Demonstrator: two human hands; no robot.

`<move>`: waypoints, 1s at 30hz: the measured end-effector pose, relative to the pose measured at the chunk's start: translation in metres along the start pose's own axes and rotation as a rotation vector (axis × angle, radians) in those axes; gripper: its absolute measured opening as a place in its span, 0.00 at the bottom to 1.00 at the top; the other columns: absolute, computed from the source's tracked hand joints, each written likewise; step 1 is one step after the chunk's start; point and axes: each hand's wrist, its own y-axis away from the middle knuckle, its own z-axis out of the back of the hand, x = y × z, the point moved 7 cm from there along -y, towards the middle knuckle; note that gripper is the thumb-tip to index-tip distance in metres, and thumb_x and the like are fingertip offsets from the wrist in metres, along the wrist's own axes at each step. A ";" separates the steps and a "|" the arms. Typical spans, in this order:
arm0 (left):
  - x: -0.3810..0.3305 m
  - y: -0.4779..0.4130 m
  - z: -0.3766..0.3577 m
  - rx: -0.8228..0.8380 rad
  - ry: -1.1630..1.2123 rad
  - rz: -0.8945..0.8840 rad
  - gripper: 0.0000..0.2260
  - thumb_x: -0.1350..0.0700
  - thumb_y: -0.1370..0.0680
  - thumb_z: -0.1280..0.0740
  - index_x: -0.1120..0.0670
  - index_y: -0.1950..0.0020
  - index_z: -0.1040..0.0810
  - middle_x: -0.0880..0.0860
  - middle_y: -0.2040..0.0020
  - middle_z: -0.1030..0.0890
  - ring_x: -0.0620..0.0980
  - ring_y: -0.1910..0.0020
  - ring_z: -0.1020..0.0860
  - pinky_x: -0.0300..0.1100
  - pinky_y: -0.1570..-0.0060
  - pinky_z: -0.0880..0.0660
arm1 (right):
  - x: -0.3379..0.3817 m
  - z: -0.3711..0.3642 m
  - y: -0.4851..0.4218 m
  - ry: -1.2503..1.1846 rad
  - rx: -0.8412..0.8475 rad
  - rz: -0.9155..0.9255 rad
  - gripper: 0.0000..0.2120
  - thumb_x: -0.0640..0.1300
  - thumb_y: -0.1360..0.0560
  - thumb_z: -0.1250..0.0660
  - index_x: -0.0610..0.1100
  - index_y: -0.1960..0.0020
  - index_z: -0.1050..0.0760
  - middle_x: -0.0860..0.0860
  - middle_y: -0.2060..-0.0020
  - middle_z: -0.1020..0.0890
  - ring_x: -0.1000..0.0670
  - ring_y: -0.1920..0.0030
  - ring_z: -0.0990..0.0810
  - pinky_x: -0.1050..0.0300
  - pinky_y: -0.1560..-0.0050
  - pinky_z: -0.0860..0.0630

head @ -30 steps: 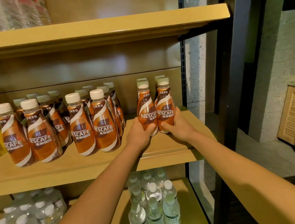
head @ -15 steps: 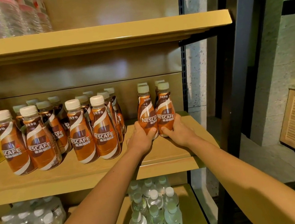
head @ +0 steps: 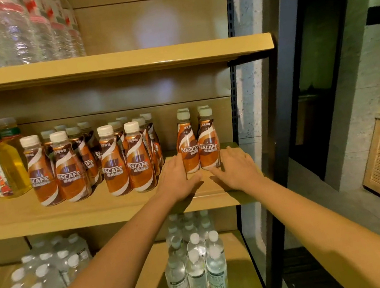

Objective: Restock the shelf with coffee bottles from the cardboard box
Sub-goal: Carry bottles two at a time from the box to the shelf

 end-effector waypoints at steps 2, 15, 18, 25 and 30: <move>-0.010 0.011 0.005 0.067 -0.155 -0.047 0.29 0.41 0.26 0.33 0.53 0.30 0.36 0.54 0.32 0.29 0.54 0.34 0.31 0.52 0.35 0.31 | 0.005 0.012 0.017 0.066 0.023 0.040 0.26 0.59 0.24 0.41 0.45 0.32 0.34 0.44 0.32 0.29 0.43 0.32 0.33 0.46 0.32 0.37; -0.095 0.111 0.024 0.238 -0.144 -0.286 0.35 0.43 0.26 0.32 0.57 0.26 0.40 0.58 0.27 0.34 0.57 0.30 0.34 0.50 0.32 0.35 | 0.013 0.076 0.161 0.276 0.097 -0.057 0.20 0.54 0.23 0.41 0.41 0.39 0.31 0.43 0.41 0.25 0.41 0.38 0.28 0.46 0.39 0.33; -0.127 0.140 0.008 0.300 -0.125 -0.338 0.35 0.43 0.25 0.33 0.58 0.25 0.42 0.58 0.26 0.38 0.57 0.28 0.38 0.50 0.31 0.38 | -0.008 0.092 0.209 0.325 0.121 -0.178 0.28 0.56 0.22 0.41 0.41 0.29 0.37 0.43 0.33 0.30 0.42 0.31 0.33 0.44 0.32 0.37; -0.234 0.211 -0.047 0.491 -0.016 -0.561 0.38 0.41 0.26 0.33 0.56 0.23 0.46 0.55 0.24 0.41 0.55 0.25 0.41 0.49 0.28 0.40 | -0.082 0.153 0.339 0.373 0.149 -0.477 0.33 0.59 0.23 0.42 0.41 0.26 0.45 0.43 0.27 0.38 0.42 0.27 0.39 0.43 0.27 0.44; -0.340 0.271 -0.082 0.596 0.029 -0.744 0.36 0.42 0.25 0.34 0.56 0.24 0.45 0.54 0.24 0.41 0.54 0.26 0.41 0.50 0.28 0.42 | -0.142 0.211 0.439 0.409 0.078 -0.706 0.35 0.60 0.24 0.40 0.43 0.25 0.45 0.44 0.26 0.39 0.43 0.26 0.42 0.42 0.27 0.48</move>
